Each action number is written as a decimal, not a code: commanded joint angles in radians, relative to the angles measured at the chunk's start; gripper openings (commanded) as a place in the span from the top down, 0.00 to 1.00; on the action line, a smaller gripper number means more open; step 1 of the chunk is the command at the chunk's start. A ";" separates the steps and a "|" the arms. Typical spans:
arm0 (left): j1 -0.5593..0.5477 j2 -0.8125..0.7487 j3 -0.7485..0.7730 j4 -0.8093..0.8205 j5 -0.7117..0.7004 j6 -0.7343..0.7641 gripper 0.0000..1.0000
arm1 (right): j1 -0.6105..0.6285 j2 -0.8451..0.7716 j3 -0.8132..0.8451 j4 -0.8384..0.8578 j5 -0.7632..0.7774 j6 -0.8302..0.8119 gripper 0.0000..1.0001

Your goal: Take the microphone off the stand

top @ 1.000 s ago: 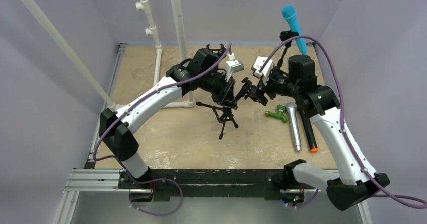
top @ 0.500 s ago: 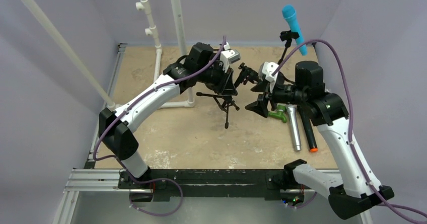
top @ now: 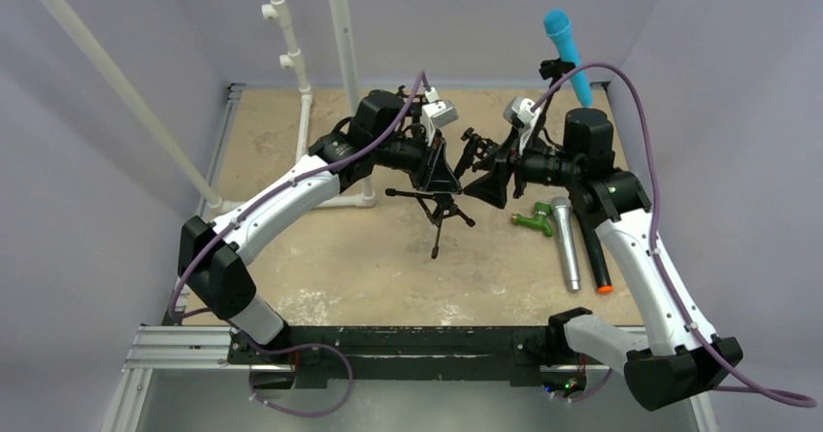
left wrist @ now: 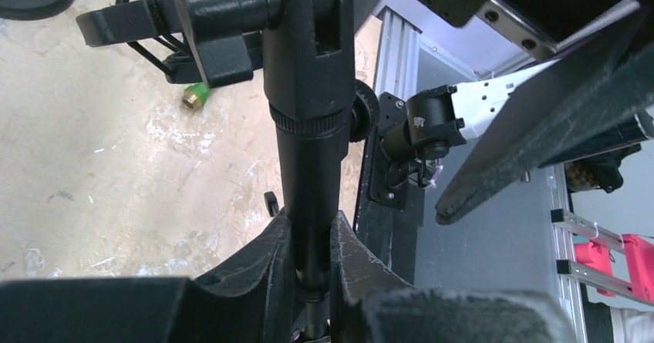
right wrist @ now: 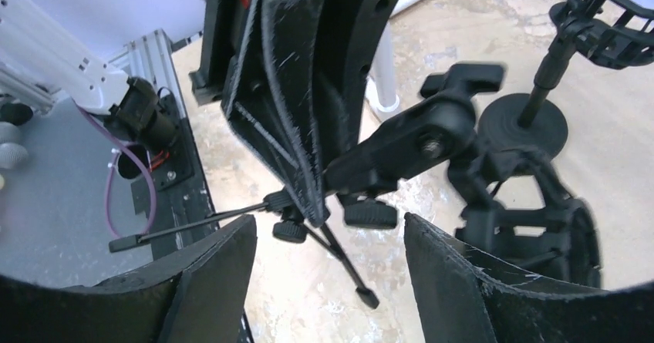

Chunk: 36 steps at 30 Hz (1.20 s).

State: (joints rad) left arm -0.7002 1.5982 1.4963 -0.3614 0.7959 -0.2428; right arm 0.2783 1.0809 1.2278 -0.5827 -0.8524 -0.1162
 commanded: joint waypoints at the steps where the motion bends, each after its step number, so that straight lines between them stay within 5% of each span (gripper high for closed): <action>1: -0.006 -0.081 -0.031 0.118 0.088 -0.010 1.00 | -0.015 0.020 0.029 0.107 -0.020 0.095 0.31; 12: -0.043 -0.090 -0.068 0.109 0.100 0.034 1.00 | -0.016 0.085 0.020 0.183 -0.055 0.183 0.36; 16: -0.051 -0.069 -0.055 0.097 0.081 0.039 1.00 | -0.016 0.084 -0.003 0.214 -0.081 0.203 0.53; 23: -0.051 -0.048 -0.034 0.078 0.041 0.052 1.00 | -0.016 0.051 -0.043 0.229 -0.051 0.195 0.99; 25: -0.050 -0.044 -0.025 0.064 0.030 0.062 1.00 | -0.018 0.044 -0.042 0.223 -0.033 0.170 1.00; 27: -0.050 -0.039 -0.013 0.046 0.022 0.071 0.84 | -0.018 0.043 -0.025 0.178 0.016 0.126 1.00; 30: -0.050 -0.043 -0.004 0.024 0.003 0.091 0.41 | -0.018 0.039 -0.003 0.150 0.110 0.056 1.00; 33: -0.048 -0.062 -0.009 0.010 -0.037 0.105 0.08 | -0.018 0.045 0.014 0.139 0.198 0.016 1.00; 36: -0.042 -0.083 -0.018 0.000 -0.050 0.113 0.00 | -0.018 0.063 0.024 0.151 0.270 -0.014 1.00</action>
State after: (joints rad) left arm -0.7471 1.5715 1.4528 -0.3607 0.7696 -0.1551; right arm 0.2626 1.1450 1.1881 -0.4767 -0.7078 -0.0486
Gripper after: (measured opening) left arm 0.978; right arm 0.242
